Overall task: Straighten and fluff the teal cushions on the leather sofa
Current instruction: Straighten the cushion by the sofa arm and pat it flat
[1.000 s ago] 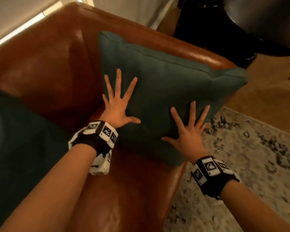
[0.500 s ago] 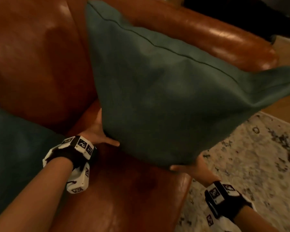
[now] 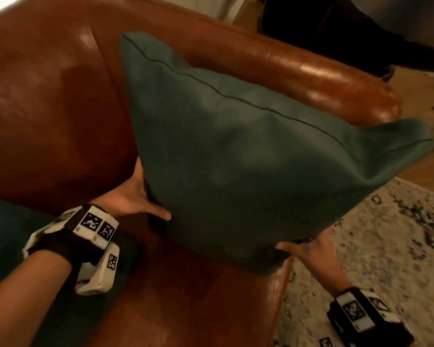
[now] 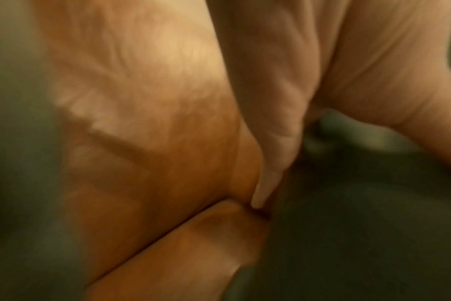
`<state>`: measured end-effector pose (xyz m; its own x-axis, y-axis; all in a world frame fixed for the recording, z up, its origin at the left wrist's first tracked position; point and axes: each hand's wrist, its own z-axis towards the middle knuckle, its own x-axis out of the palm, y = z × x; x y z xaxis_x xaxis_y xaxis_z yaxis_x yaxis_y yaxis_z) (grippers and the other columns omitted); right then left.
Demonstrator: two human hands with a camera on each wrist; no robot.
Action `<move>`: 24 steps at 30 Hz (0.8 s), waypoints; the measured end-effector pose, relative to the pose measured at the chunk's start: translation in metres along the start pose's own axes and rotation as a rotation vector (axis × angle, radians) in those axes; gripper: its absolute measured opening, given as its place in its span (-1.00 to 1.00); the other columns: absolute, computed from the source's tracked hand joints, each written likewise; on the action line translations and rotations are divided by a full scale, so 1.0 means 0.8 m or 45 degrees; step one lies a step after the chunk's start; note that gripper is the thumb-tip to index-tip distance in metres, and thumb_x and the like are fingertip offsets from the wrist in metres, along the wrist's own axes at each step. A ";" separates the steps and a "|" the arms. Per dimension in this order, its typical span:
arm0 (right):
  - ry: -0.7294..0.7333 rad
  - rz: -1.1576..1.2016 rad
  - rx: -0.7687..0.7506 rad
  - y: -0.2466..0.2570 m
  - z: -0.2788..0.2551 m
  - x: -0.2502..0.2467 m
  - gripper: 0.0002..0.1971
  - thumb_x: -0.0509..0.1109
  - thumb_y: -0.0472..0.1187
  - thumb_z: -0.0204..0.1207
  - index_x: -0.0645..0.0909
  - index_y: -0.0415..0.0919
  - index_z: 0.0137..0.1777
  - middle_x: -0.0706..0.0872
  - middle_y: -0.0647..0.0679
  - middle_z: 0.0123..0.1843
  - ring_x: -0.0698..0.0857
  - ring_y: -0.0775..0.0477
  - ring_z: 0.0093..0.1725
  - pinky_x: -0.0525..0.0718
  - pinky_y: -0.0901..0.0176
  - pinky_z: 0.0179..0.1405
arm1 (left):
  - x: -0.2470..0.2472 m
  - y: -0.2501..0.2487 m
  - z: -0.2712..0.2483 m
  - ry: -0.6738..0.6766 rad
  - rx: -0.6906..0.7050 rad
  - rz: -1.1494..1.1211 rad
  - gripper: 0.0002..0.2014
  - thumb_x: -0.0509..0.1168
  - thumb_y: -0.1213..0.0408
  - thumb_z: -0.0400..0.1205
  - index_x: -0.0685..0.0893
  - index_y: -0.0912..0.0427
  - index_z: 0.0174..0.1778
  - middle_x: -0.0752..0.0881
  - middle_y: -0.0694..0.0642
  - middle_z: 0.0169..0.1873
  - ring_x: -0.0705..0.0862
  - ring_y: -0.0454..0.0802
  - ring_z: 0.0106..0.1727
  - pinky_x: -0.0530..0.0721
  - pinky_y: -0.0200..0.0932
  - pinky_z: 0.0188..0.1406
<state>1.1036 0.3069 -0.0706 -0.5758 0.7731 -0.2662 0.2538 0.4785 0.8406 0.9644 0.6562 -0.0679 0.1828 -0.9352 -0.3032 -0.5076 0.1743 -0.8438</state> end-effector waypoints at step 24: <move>-0.017 -0.024 -0.271 0.065 -0.008 0.011 0.22 0.77 0.22 -0.15 0.24 0.07 0.55 0.51 0.25 0.43 0.54 0.24 0.37 0.53 -0.01 0.44 | -0.016 -0.078 -0.018 -0.102 0.047 -0.134 0.45 0.73 0.02 -0.29 0.20 0.09 0.58 0.51 -0.01 0.40 0.47 -0.06 0.43 0.47 -0.02 0.42</move>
<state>1.1072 0.3358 -0.0261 -0.5680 0.7711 -0.2877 0.0727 0.3952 0.9157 0.9814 0.6531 -0.0050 0.3008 -0.9215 -0.2455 -0.4510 0.0893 -0.8881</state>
